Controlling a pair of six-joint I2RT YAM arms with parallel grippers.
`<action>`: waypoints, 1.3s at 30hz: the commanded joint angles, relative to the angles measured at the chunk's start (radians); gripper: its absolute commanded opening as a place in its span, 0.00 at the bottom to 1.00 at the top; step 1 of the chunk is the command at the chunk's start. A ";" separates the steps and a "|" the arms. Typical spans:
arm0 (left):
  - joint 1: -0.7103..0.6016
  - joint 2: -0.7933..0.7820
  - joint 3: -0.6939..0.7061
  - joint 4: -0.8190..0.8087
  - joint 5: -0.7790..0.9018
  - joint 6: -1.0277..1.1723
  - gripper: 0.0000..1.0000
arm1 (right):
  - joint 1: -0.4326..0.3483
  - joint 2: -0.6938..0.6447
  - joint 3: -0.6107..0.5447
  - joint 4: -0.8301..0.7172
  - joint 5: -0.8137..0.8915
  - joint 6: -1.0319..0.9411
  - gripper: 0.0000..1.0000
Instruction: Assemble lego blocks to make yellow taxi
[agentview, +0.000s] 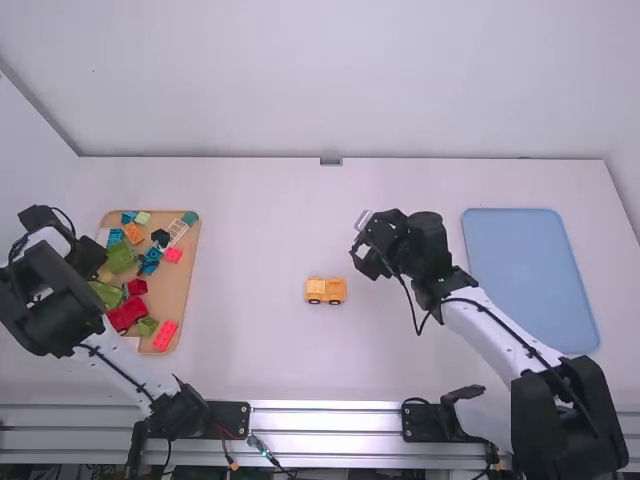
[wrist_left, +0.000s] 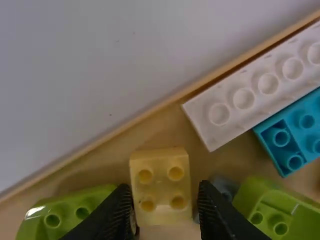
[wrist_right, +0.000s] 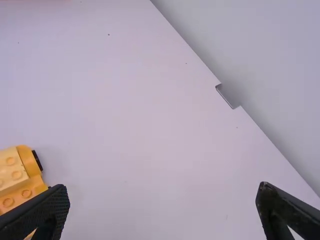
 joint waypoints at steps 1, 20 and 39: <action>-0.003 -0.002 -0.017 -0.008 0.031 0.021 0.36 | 0.001 -0.008 -0.003 -0.002 -0.003 0.010 0.99; -0.002 -0.002 -0.077 0.037 -0.024 0.002 0.43 | 0.001 -0.008 -0.003 -0.013 -0.003 0.010 0.99; 0.000 -0.002 -0.122 0.113 -0.022 0.033 0.33 | 0.001 -0.008 -0.003 -0.020 -0.003 0.010 0.99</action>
